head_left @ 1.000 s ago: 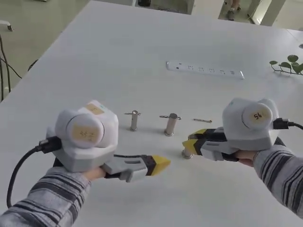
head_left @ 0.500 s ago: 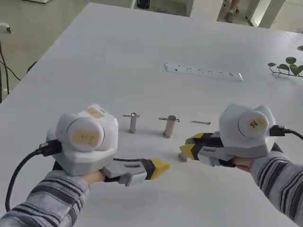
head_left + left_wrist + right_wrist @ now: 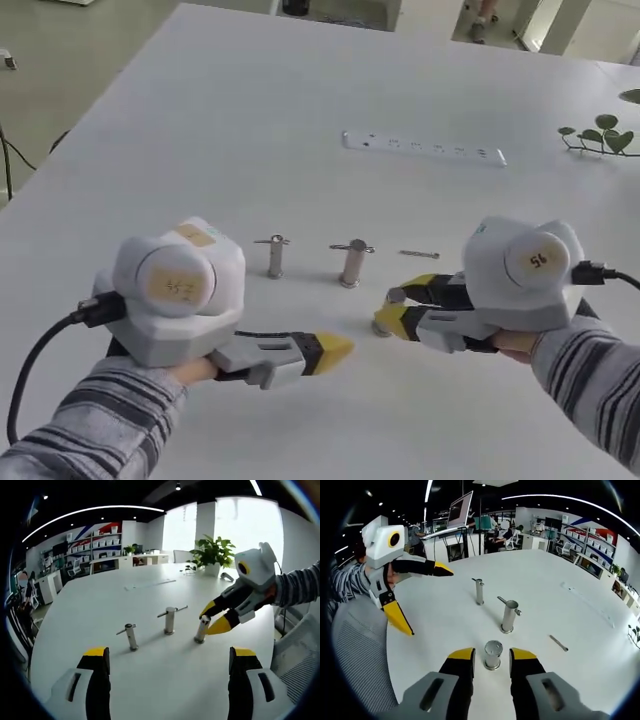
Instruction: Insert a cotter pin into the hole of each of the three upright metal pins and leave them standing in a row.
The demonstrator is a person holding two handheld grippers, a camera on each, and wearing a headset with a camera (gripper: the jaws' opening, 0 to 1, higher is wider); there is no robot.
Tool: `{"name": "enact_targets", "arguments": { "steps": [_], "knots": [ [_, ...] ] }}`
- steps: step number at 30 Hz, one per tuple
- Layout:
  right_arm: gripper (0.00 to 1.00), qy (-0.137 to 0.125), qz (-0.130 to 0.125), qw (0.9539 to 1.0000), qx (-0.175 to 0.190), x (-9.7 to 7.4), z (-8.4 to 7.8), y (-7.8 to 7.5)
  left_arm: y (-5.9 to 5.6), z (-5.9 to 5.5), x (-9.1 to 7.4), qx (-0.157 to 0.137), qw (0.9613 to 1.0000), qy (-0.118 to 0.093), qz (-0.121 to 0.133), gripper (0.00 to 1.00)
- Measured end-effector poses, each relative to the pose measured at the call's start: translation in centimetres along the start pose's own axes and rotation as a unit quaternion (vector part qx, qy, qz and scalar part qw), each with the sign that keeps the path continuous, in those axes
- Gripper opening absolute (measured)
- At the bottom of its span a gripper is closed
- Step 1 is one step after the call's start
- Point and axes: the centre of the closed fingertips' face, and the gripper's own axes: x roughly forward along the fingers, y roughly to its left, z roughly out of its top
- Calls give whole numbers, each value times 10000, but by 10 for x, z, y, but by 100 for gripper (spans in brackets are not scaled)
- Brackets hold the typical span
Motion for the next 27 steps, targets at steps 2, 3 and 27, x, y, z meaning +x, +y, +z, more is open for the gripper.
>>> {"name": "enact_targets", "arguments": {
  "steps": [2,3,27],
  "knots": [
    [25,4,31,10000,49,-4,-1,-1,0,0,0,-8,10000,-13,9,99],
    [26,17,48,10000,68,-6,-2,-1,0,0,0,-9,10000,-15,9,99],
    [23,863,7,9951,-479,-24,-15,-78,-3,3,1,-26,9999,-104,-37,99]
  ]
}}
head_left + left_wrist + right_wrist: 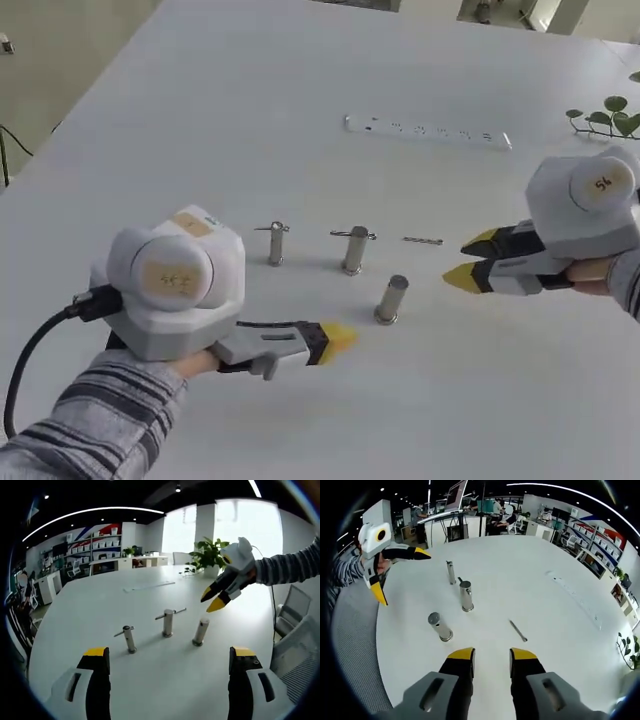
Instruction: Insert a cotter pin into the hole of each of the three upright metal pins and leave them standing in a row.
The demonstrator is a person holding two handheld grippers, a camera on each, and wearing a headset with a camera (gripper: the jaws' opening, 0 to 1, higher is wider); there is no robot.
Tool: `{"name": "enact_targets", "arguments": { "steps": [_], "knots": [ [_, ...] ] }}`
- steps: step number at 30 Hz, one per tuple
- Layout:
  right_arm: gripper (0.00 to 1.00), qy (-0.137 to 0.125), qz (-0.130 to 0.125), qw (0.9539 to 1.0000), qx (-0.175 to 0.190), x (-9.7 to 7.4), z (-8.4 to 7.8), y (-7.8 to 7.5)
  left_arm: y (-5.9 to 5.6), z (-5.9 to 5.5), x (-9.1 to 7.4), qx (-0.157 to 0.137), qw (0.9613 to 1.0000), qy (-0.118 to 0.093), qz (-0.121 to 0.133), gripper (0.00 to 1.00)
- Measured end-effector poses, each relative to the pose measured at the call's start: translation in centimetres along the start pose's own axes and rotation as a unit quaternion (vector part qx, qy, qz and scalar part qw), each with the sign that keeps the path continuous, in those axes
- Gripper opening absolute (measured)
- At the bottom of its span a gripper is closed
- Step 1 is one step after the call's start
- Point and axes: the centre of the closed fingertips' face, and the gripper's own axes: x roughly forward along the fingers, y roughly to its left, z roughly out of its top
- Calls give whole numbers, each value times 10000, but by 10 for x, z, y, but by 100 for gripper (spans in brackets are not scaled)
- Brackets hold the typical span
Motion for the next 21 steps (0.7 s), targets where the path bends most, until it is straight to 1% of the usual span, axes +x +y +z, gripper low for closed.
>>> {"name": "enact_targets", "arguments": {
  "steps": [3,5,9,13,14,16,18,21],
  "knots": [
    [21,120,155,9997,-110,5,0,-5,1,0,0,-17,10000,-11,18,99],
    [20,238,185,9993,-200,9,-1,-10,1,0,0,-29,10000,-5,11,99],
    [18,311,236,9989,-261,17,1,-19,0,-1,0,-25,10000,23,-8,99],
    [17,425,284,9980,-359,27,2,-28,0,-1,0,-55,10000,-2,-17,99],
    [17,481,328,9974,-416,30,2,-31,0,-1,1,-57,10000,-2,-14,99],
    [16,524,319,9970,-478,36,1,-35,1,-2,1,-68,10000,3,-10,99],
    [13,635,320,9959,-561,43,-2,-40,0,-3,1,-116,9999,20,-33,99],
    [12,673,357,9954,-585,50,-2,-44,-2,-3,2,-87,9999,28,-52,99]
  ]
}}
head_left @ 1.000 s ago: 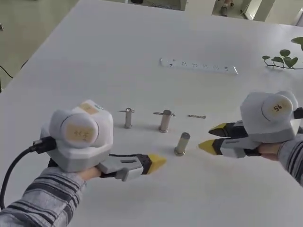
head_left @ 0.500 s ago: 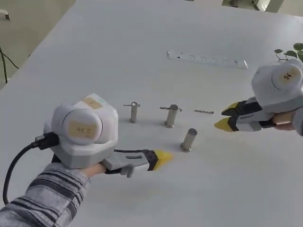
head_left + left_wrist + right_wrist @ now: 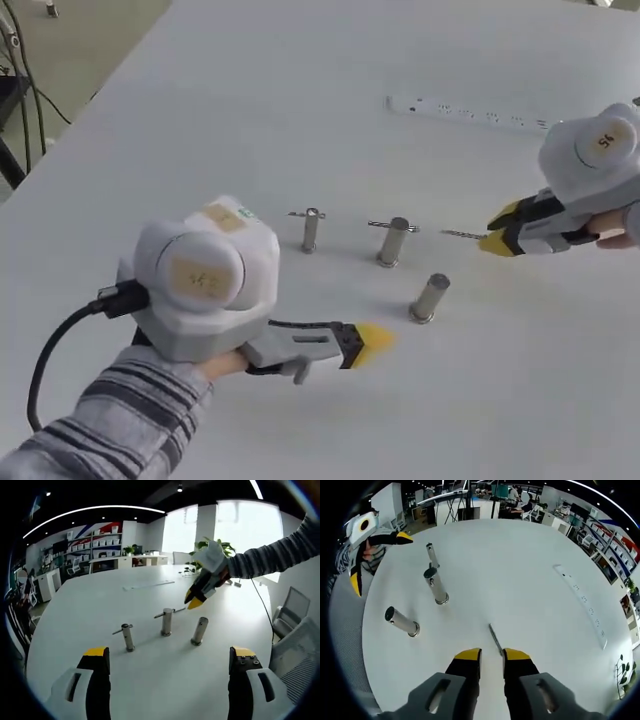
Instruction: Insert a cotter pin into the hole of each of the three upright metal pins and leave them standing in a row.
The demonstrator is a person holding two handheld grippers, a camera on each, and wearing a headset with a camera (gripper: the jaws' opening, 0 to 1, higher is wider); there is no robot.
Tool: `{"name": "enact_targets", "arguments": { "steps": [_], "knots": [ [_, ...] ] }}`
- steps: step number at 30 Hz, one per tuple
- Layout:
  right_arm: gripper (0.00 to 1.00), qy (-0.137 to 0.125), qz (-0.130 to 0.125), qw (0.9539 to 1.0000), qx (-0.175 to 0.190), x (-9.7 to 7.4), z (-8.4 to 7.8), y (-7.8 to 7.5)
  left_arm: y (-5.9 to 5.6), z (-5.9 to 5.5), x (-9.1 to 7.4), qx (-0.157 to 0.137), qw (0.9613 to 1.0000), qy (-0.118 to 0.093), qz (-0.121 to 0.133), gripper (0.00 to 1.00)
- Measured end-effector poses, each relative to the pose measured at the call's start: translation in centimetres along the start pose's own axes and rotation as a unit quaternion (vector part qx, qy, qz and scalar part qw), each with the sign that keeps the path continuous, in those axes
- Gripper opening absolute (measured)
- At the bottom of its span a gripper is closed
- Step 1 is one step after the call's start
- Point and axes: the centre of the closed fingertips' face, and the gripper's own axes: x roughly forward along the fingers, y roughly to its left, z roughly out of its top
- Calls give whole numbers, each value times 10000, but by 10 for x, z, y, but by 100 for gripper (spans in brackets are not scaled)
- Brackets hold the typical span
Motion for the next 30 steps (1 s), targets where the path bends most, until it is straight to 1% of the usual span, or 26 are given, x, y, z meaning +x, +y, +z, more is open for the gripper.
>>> {"name": "enact_targets", "arguments": {
  "steps": [1,4,9,14,18,20,24,25,27,30],
  "knots": [
    [12,4,20,10000,1,2,0,-1,0,0,0,-2,10000,1,-9,98],
    [10,145,42,9999,-83,9,-4,-6,-1,0,1,-27,10000,6,-26,98],
    [7,326,117,9992,-210,13,-9,-9,-3,-1,1,-1,10000,29,-50,97],
    [6,365,166,9991,-131,14,-8,-13,-2,-2,1,-7,10000,42,-52,97],
    [1,429,308,9985,-114,14,-10,-9,-2,-2,1,-6,10000,59,-54,97],
    [0,461,314,9983,-174,16,-10,-13,-2,-2,1,-14,10000,59,-48,96],
    [0,484,330,9982,-157,15,-11,-13,-3,-1,1,-9,10000,51,-77,96],
    [0,484,259,9983,-201,16,-11,-14,-3,-1,1,-15,10000,39,-83,96],
    [0,493,272,9982,-219,16,-12,-15,-4,-1,2,-13,10000,43,-87,96],
    [0,526,263,9974,-409,16,-12,-13,-4,-2,2,2,9999,65,-88,95]
  ]
}}
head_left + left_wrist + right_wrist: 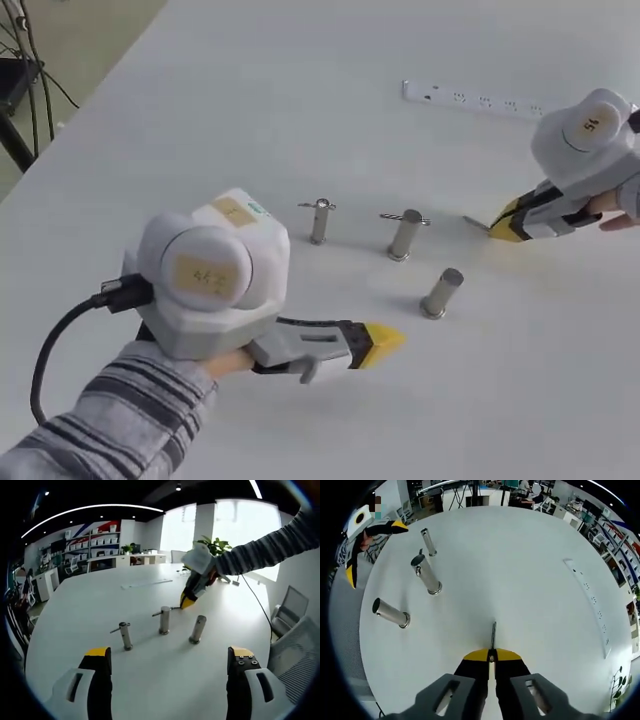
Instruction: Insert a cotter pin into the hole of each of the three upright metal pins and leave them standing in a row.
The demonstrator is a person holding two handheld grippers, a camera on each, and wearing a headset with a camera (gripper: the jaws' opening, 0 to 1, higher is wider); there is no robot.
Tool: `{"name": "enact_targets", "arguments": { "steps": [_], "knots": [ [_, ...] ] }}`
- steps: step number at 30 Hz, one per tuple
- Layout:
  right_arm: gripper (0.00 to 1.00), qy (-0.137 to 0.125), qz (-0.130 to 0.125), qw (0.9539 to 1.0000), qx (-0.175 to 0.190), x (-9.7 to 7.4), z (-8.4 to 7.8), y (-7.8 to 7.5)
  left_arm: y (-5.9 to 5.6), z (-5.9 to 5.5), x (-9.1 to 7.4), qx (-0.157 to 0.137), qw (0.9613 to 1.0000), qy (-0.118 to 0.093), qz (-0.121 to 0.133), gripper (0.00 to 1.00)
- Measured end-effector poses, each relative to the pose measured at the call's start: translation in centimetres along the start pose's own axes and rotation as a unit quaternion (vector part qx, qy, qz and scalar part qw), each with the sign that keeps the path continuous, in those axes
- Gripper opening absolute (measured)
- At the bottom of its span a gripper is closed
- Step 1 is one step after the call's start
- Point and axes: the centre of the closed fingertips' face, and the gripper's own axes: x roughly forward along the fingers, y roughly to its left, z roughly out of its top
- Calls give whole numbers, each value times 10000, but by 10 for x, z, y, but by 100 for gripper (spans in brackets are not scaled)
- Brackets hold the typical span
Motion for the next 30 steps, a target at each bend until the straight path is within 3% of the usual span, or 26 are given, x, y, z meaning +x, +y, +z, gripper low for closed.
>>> {"name": "enact_targets", "arguments": {
  "steps": [15,24,30],
  "knots": [
    [0,-296,-237,9993,-34,-19,0,12,-2,-4,1,-44,10000,53,-9,89],
    [0,-687,-375,9966,-240,-48,8,40,-11,2,-1,23,9999,-18,-123,83],
    [0,-844,-460,9936,-590,-63,14,58,-19,7,1,101,9996,-6,-249,77]
  ]
}}
